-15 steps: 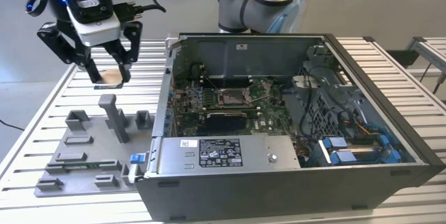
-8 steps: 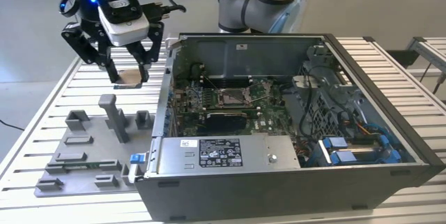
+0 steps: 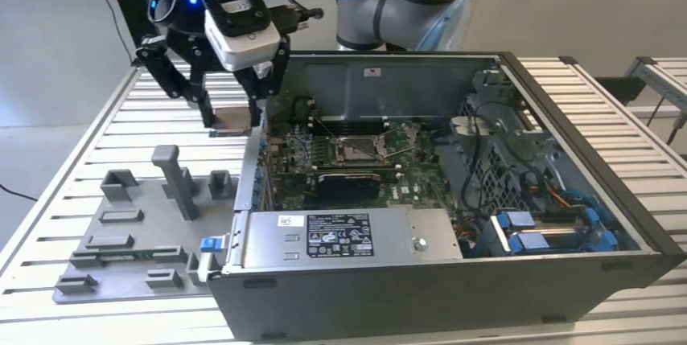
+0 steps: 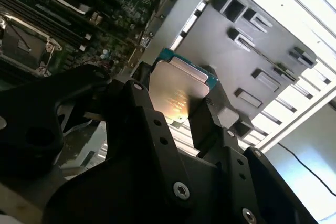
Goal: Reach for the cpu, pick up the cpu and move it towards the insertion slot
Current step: 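Pick up the cpu and move it towards the insertion slot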
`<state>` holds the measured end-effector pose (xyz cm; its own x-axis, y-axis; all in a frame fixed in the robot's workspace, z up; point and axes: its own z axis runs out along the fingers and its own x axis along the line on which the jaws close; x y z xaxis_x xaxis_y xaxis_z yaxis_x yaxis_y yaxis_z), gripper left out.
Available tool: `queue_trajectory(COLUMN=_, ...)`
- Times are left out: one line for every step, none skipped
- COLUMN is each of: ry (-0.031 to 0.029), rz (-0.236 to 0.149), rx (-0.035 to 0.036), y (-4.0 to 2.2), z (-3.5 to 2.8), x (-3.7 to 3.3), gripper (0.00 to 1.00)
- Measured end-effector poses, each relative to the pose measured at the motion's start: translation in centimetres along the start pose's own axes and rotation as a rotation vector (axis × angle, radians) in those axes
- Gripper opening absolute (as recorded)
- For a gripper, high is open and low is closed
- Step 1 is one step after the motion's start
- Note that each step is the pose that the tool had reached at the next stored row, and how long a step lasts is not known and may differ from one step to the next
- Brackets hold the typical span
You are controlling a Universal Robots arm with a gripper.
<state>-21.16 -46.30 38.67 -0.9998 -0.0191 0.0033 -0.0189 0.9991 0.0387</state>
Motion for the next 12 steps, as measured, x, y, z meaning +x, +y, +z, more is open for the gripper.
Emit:
queue_trajectory(ry=0.0002, rz=0.000, rx=0.0000, y=-0.02, z=-0.01, x=-0.45, gripper=0.00)
queue_trajectory(ry=0.0004, rz=0.000, rx=0.0001, y=-0.05, z=-0.01, x=-0.91, gripper=0.00)
queue_trajectory(ry=0.0005, rz=0.000, rx=0.0000, y=-0.06, z=-0.01, x=-1.34, gripper=0.00)
queue_trajectory(ry=0.0007, rz=0.000, rx=0.0001, y=-0.08, z=-0.01, x=-1.74, gripper=0.00)
queue_trajectory(ry=0.0008, rz=0.000, rx=0.0001, y=-0.09, z=-0.01, x=-2.04, gripper=0.00)
queue_trajectory(ry=0.0008, rz=0.000, rx=0.0000, y=-0.09, z=-0.01, x=-2.19, gripper=0.00)
queue_trajectory(ry=0.0007, rz=0.000, rx=0.0000, y=-0.10, z=-0.01, x=-2.23, gripper=0.00)
queue_trajectory(ry=0.0007, rz=0.000, rx=0.0000, y=-0.09, z=-0.01, x=-2.23, gripper=0.00)
queue_trajectory(ry=0.0007, rz=0.000, rx=0.0000, y=-0.09, z=-0.01, x=-2.23, gripper=0.00)
queue_trajectory(ry=0.0007, rz=0.000, rx=0.0000, y=-0.09, z=-0.01, x=-2.23, gripper=0.00)
queue_trajectory(ry=0.0007, rz=0.000, rx=0.0000, y=-0.09, z=-0.01, x=-2.24, gripper=0.00)
queue_trajectory(ry=0.0007, rz=0.000, rx=0.0000, y=-0.09, z=-0.01, x=-2.24, gripper=0.00)
